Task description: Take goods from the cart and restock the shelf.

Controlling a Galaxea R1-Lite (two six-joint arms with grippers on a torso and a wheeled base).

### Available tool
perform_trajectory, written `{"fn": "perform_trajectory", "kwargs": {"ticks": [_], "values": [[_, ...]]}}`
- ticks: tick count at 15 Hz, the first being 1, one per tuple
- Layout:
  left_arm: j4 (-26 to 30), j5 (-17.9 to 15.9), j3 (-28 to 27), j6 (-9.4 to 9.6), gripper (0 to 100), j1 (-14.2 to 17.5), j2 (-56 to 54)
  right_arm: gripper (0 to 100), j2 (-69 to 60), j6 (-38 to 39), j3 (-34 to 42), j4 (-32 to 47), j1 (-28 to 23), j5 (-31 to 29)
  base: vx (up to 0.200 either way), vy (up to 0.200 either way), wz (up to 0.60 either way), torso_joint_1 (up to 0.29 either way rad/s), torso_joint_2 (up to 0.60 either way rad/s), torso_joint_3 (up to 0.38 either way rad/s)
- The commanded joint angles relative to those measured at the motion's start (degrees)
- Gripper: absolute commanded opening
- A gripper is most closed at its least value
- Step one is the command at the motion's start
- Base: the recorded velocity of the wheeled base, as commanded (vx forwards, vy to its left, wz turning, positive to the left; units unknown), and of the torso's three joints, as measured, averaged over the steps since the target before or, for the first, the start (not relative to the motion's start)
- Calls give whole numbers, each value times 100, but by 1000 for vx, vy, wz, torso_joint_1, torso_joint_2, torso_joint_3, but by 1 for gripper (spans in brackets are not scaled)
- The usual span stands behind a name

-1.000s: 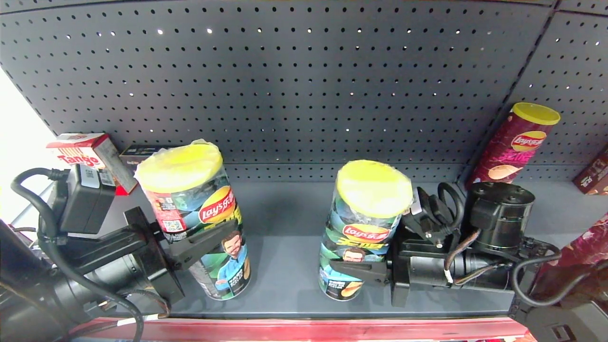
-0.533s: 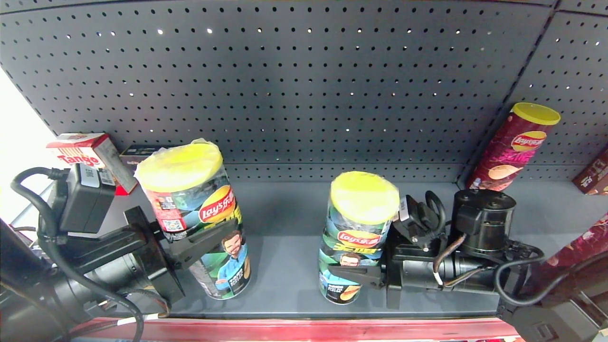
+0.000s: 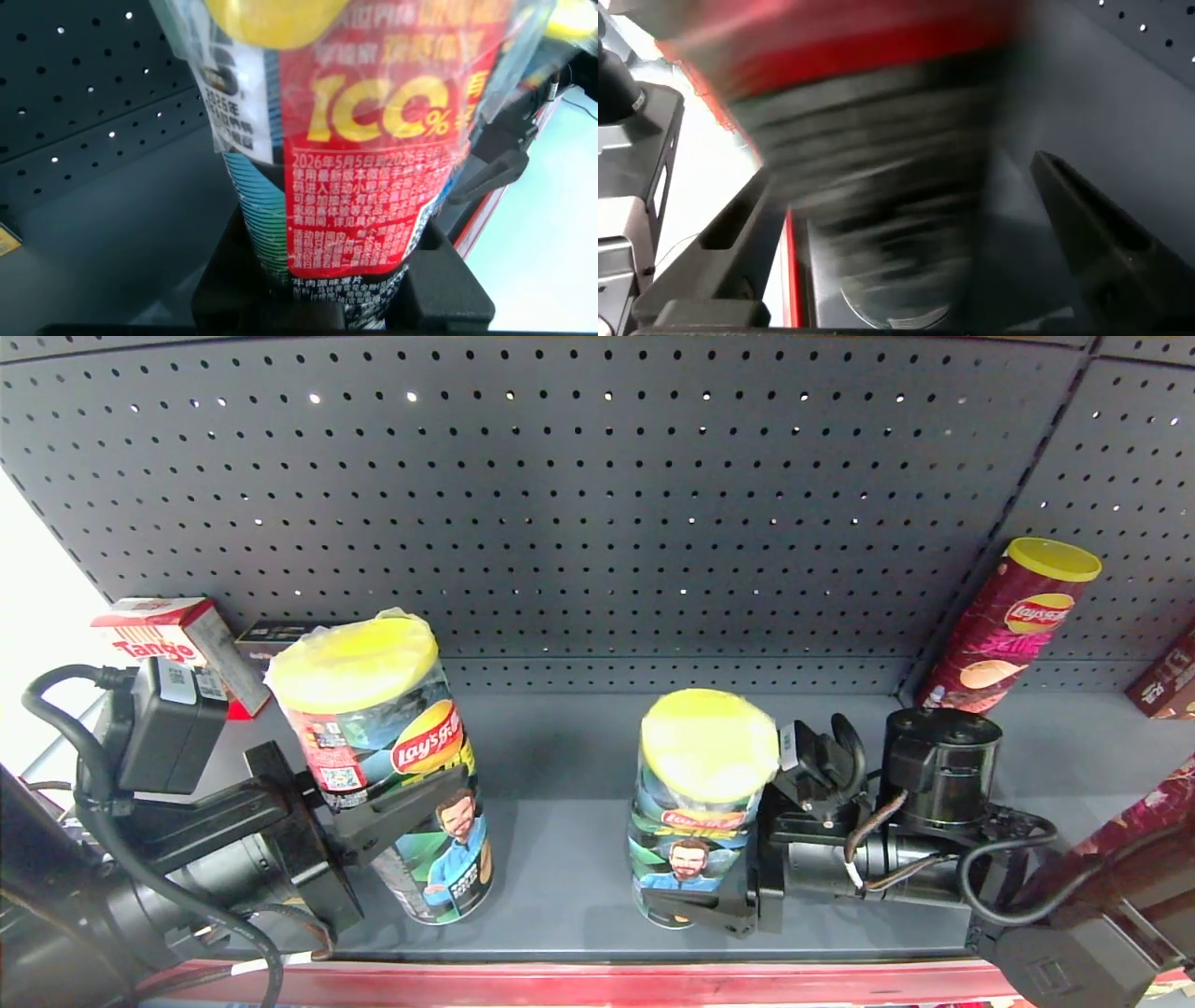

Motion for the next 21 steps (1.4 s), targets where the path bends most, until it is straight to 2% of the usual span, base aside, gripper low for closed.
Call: {"fn": "perform_trajectory", "kwargs": {"ticks": [1,6,9,12,15,19,21], "values": [[-2,1,7,-1,0,0,5,100,-176,-2,25,6,0,-13,0,0,0,0,0,0],[-2,-7,7,-1,0,-9,13,100,-1476,33,455,173,0,-690,0,0,0,0,0,0],[-2,-7,7,-1,0,-9,31,100,-2417,33,939,507,9,-1200,0,0,0,0,0,0],[-2,-16,-2,8,0,-26,57,100,-3094,42,1369,745,0,-1463,0,0,0,0,0,0],[-2,-16,7,-1,0,-17,49,100,-4025,42,2134,1061,18,-1806,0,0,0,0,0,0],[-2,-16,-2,-1,0,-17,49,100,-5054,165,3127,1272,-61,-1956,0,0,0,0,0,0],[-2,-16,-2,-1,0,-17,40,100,-5590,271,3593,1509,-114,-2369,0,0,0,0,0,0]]}}
